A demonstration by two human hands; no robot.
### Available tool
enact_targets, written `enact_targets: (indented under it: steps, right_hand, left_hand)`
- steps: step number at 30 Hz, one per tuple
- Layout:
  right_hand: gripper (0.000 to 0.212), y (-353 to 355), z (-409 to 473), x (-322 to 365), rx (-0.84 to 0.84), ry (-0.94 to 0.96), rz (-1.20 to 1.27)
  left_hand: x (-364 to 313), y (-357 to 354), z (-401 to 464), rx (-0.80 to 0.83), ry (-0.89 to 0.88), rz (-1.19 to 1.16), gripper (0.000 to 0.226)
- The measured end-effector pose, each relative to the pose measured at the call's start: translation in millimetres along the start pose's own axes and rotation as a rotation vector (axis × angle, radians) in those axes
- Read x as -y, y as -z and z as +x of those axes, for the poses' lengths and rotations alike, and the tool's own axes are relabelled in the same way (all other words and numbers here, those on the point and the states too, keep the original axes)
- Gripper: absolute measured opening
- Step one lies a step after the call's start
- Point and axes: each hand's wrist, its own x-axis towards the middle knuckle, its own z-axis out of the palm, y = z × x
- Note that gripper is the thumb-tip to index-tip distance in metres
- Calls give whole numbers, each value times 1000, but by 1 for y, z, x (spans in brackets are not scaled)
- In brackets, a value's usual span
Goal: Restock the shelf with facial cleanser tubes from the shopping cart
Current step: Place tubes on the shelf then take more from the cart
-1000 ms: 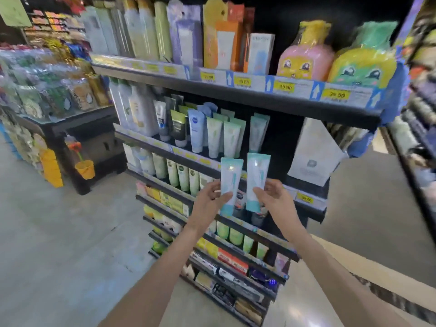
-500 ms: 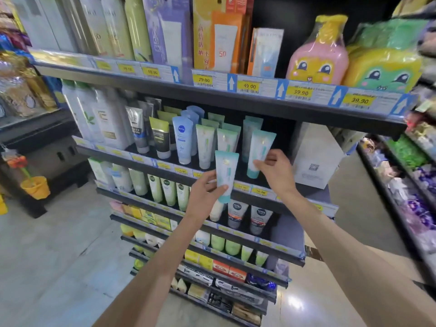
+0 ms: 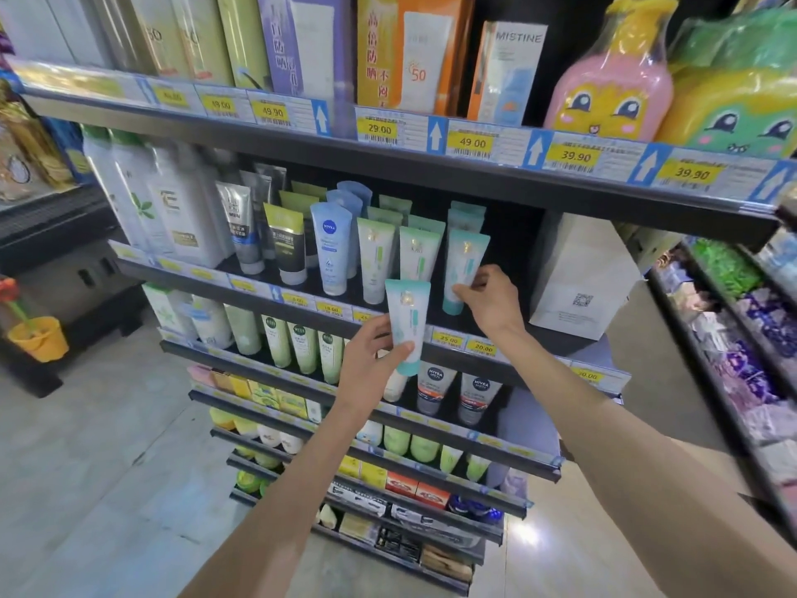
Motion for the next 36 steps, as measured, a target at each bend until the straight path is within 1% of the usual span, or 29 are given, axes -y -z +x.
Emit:
enact_targets:
  steps: [8,16,19,21,22,23,25,26,28,30,31,33,36]
  right_hand:
    - [37,-13,9,4,-31,7,-34]
    - [39,-16,15,0,-26,4,-44]
    - [49,-15,16,-5,15,-26,-59]
    - [61,-11,13,-6,3,-46,-27]
    - [64,-6,9,-4,-15,-36,5]
    - [62,-1,3,-2,-39,-9,32]
    - [47,11,-14,5,-62,71,100]
    - [37,17,-25,9,-35,104,164]
    - [24,26,-46,18,115,147,289]
    - [21,29,-62,24,245,196,283]
    - [21,29,-65,25,261,219,250]
    - [18,30,-69,26,238,228,208]
    - [15,34,-70,29,210,190,273]
  left_hand:
    - [-4,6,-5,-14,2,-15,42]
    - [-5,10,-8,-19,-7,0,40]
    - [-7,10,-9,-13,-8,12,39]
    - [-9,9,-9,-10,-13,8,38]
    - [-11,9,-9,-8,-18,4,38]
    - [-12,8,-9,-4,-21,2,38]
    - [-13,6,-9,11,-38,3,40]
    - [-15,5,-8,24,-46,5,42]
    - [-19,-1,-6,51,-52,8,45]
    - [-24,-8,-5,70,-54,-3,46]
    - [-27,-12,-5,82,-61,-11,46]
    - [-31,-18,-5,110,-86,-8,45]
    - [-33,-23,-4,134,-103,-7,43]
